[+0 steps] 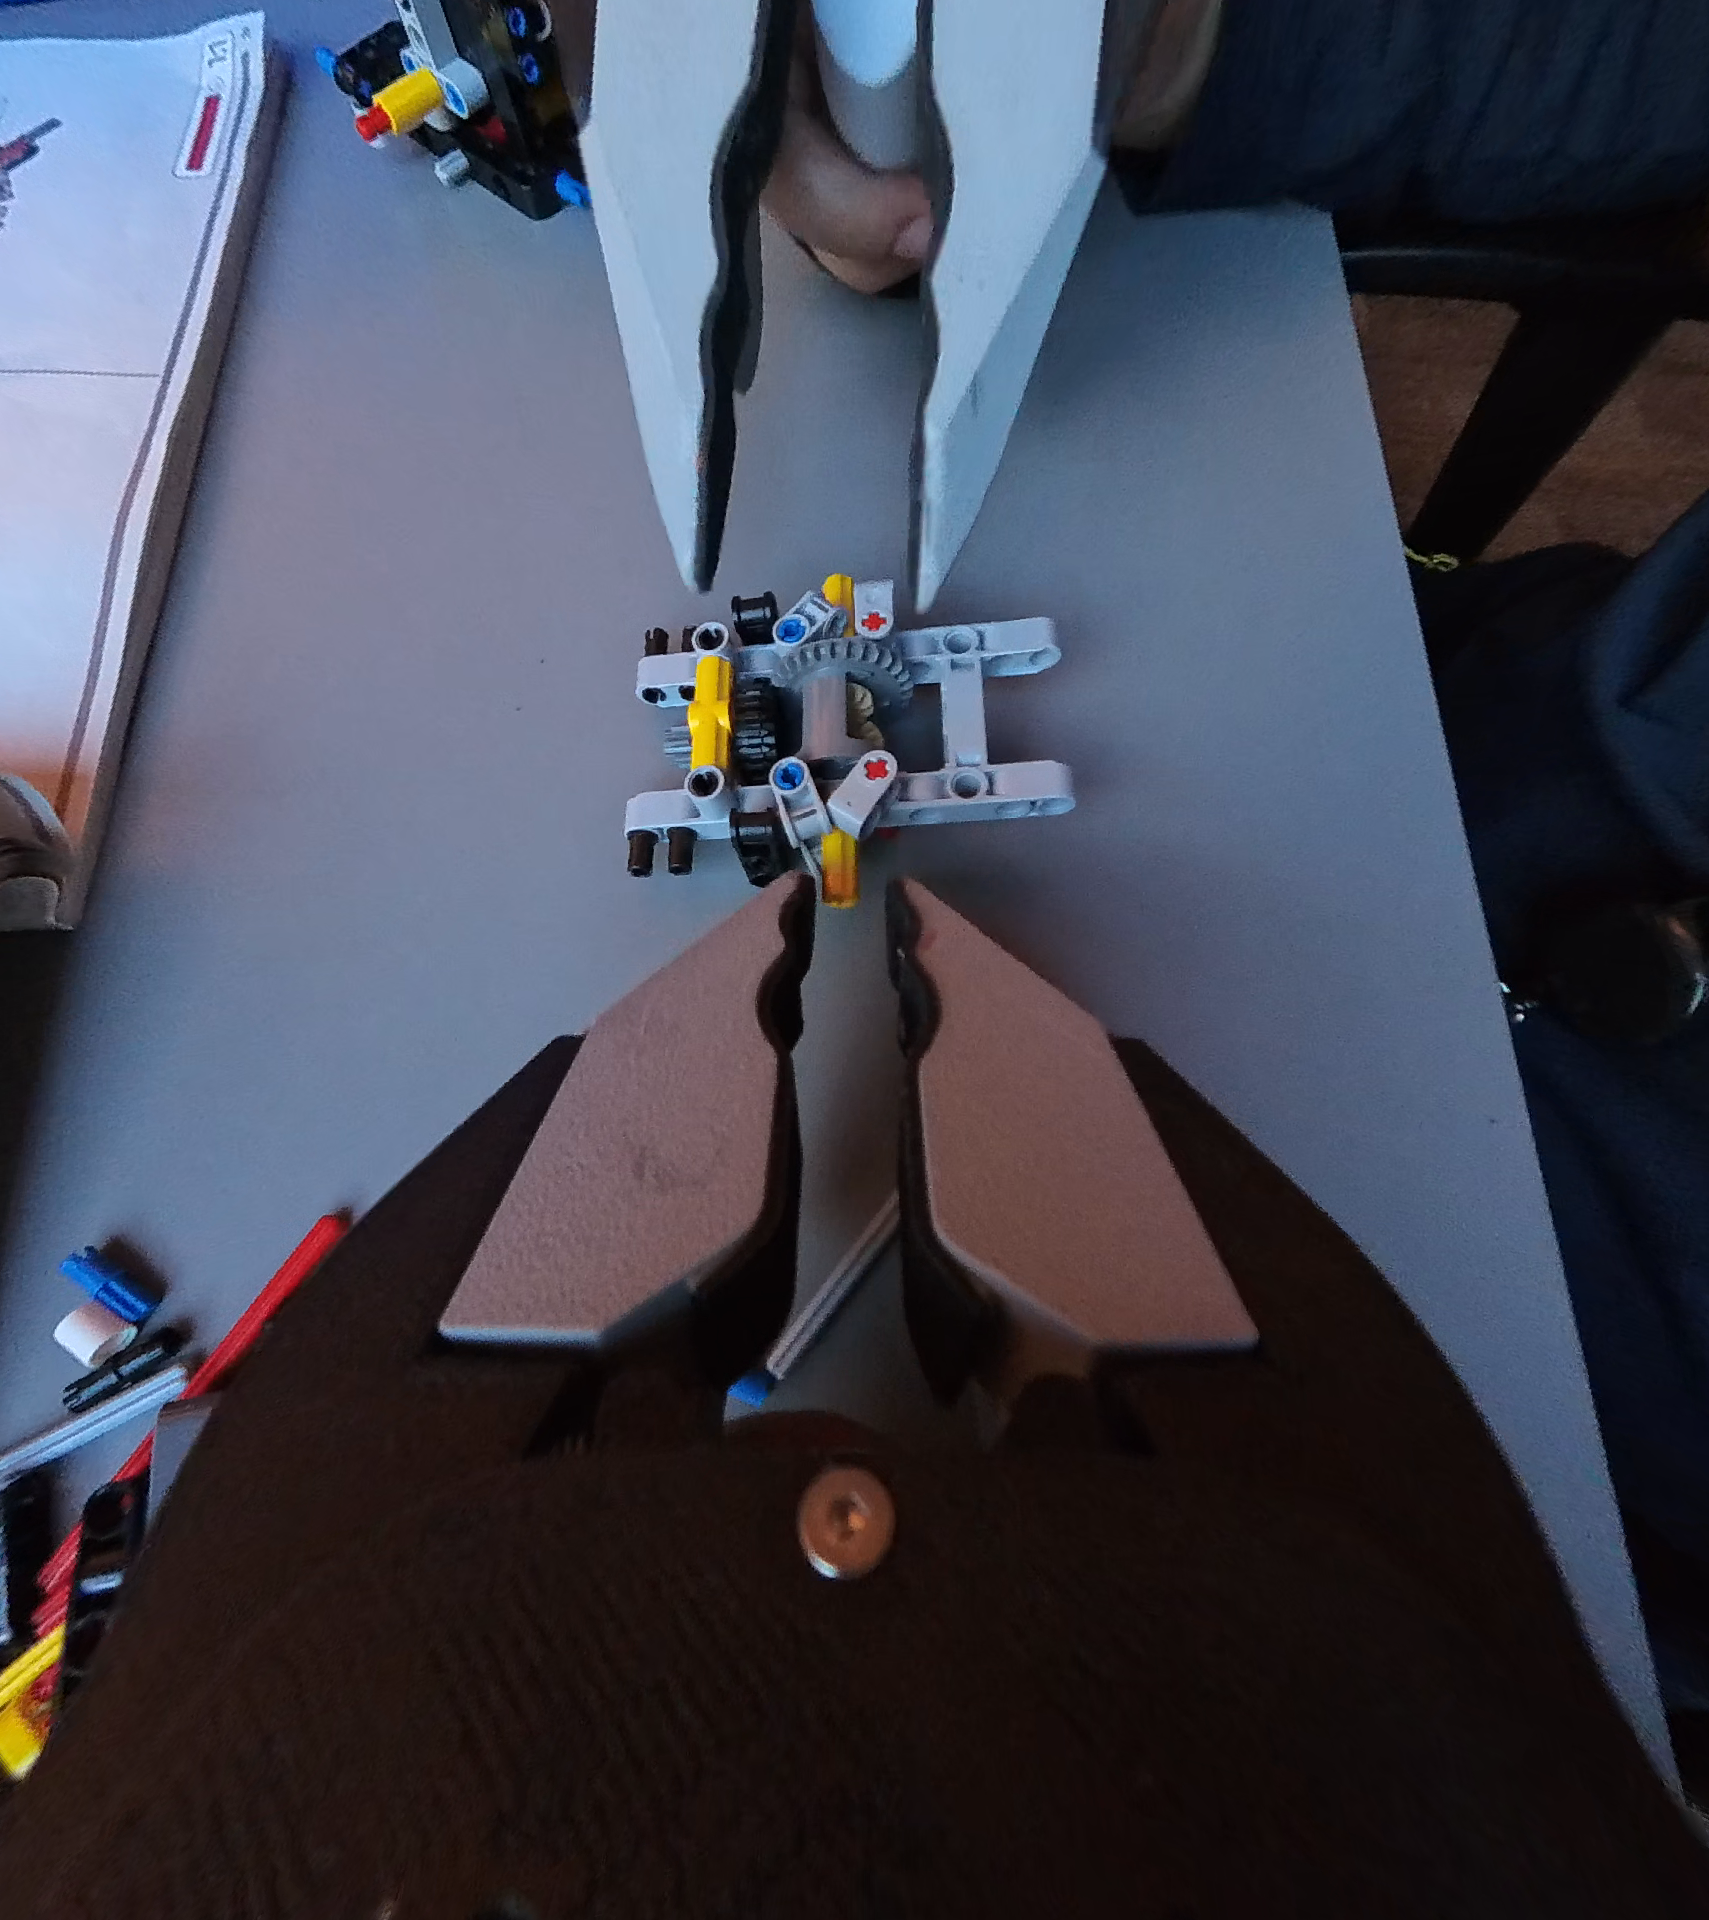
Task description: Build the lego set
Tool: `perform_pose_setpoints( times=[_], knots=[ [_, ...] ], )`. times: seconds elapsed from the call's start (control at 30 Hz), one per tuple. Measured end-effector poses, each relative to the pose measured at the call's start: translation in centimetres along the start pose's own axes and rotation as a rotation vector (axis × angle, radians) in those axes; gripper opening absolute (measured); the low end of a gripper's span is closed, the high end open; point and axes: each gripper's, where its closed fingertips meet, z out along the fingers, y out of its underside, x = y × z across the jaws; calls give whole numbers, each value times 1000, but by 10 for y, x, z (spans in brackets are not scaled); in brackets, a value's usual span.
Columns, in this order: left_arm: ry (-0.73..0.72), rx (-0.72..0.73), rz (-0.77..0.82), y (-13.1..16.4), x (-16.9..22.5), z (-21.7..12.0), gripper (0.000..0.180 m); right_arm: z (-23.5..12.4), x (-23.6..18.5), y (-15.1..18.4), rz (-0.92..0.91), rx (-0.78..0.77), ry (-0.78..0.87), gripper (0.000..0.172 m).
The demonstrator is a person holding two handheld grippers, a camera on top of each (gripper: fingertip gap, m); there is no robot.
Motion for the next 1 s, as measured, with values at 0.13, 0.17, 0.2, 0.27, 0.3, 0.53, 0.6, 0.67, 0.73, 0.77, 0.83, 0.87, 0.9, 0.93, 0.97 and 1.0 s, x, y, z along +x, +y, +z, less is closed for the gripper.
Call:
perform_pose_setpoints(
  times=[0.13, 0.17, 0.2, 0.27, 0.3, 0.53, 0.6, 0.67, 0.73, 0.77, 0.83, 0.87, 0.9, 0.93, 0.97, 1.0],
  knots=[
    [-4, 48, 22, -8, 2, -3, 8, 16, 1, -4, -26, -31, 53, 46],
    [6, 55, 23, -9, 5, -3, 9, 20, -1, -2, -17, -49, 44, 48],
    [12, 58, 24, -10, 6, -3, 9, 22, 1, 0, -7, -73, 52, 49],
    [14, 46, 32, -8, 8, 0, 8, 26, 5, 2, 9, -95, 69, 50],
    [15, 40, 38, -8, 9, 0, 8, 27, 5, 2, 19, -95, 66, 49],
    [17, 32, 49, -7, 10, 1, 9, 30, 0, 3, 21, -107, 28, 39],
    [20, 33, 54, -7, 11, 1, 10, 30, 0, 3, 29, -106, 20, 39],
    [25, 35, 62, -7, 12, 1, 11, 30, -1, 3, 38, -106, 9, 39],
    [27, 35, 82, -7, 14, 0, 10, 30, -2, 3, 43, -106, -6, 39],
    [26, 35, 92, -6, 14, 0, 10, 30, -3, 3, 46, -106, -13, 39],
    [35, 38, 103, -6, 16, -1, 10, 30, -4, 3, 54, -106, -27, 39],
    [40, 41, 106, -6, 16, -1, 10, 30, -4, 3, 57, -106, -32, 39],
    [45, 46, 107, -7, 17, -2, 9, 30, -4, 3, 56, -106, -35, 38],
    [51, 58, 104, -8, 17, -3, 7, 30, -5, 3, 50, -106, -38, 38],
    [58, 75, 99, -10, 17, -5, 3, 30, -6, 3, 40, -106, -35, 38],
    [44, 81, 88, -10, 14, -7, 3, 30, -6, 3, 31, -106, -30, 38]
  ],
)
